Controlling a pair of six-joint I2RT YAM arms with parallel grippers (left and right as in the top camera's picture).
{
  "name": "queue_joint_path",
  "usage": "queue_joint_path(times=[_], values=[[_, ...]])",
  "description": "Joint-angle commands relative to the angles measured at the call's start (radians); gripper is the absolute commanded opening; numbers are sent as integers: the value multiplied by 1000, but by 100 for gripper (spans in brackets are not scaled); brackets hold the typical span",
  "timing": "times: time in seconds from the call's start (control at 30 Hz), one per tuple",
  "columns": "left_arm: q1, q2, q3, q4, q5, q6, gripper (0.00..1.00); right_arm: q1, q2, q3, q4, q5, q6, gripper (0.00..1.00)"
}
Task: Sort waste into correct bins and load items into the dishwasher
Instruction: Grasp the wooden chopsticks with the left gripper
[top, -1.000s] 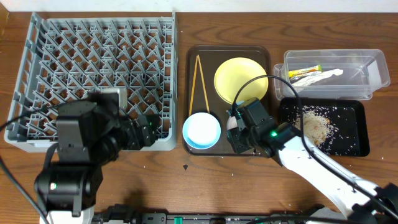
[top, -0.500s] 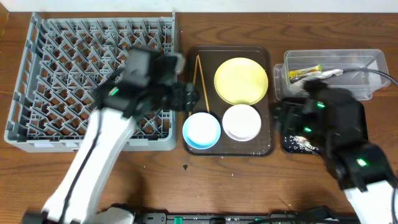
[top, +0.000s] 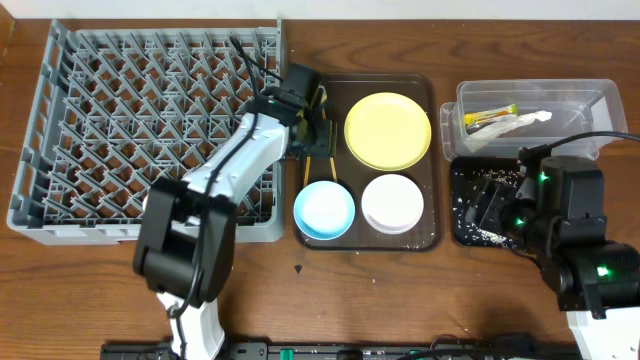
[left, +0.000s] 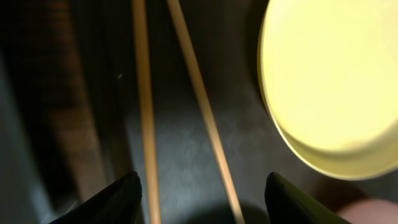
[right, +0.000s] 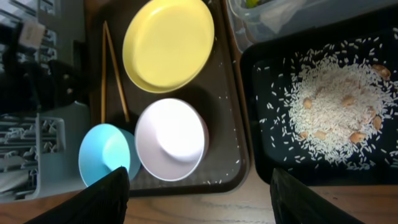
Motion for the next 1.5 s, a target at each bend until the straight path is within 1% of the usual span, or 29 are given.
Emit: queue_joint_path(times=[0.0, 0.2, 0.27, 0.37, 0.4, 0.53, 0.67, 0.8, 0.83, 0.97, 1.17, 1.27, 1.33, 1.47], values=[[-31, 57, 24, 28, -55, -25, 63, -8, 18, 5, -4, -1, 3, 70], [-53, 113, 24, 47, -77, -26, 56, -8, 49, 5, -8, -2, 3, 70], [-58, 124, 24, 59, -88, -44, 53, -8, 58, 5, -13, -2, 3, 70], [-63, 133, 24, 75, -121, -59, 50, -8, 71, 5, -23, -2, 3, 68], [-64, 137, 24, 80, -137, -67, 48, -8, 74, 5, -26, -2, 3, 68], [-71, 148, 24, 84, -155, -117, 32, -8, 77, 5, -29, -2, 3, 65], [-86, 167, 24, 83, -163, -121, 21, -8, 77, 5, -30, -2, 3, 62], [-108, 192, 24, 76, -163, -121, 9, -8, 77, 5, -31, -2, 2, 61], [-110, 192, 24, 74, -167, -121, 8, -8, 77, 5, -31, -2, 2, 61], [-108, 167, 44, 39, -195, -121, 8, -8, 77, 5, -32, -2, 3, 60], [-62, 109, 171, -125, -214, -117, 8, -8, 77, 5, -32, -2, 3, 60], [-41, 73, 207, -174, -214, -117, 8, -8, 77, 5, -31, -2, 3, 59], [-27, 32, 211, -185, -213, -111, 8, -8, 77, 5, -32, -2, 3, 59], [8, -85, 211, -210, -211, -60, 8, -8, 77, 5, -31, -2, 3, 60]])
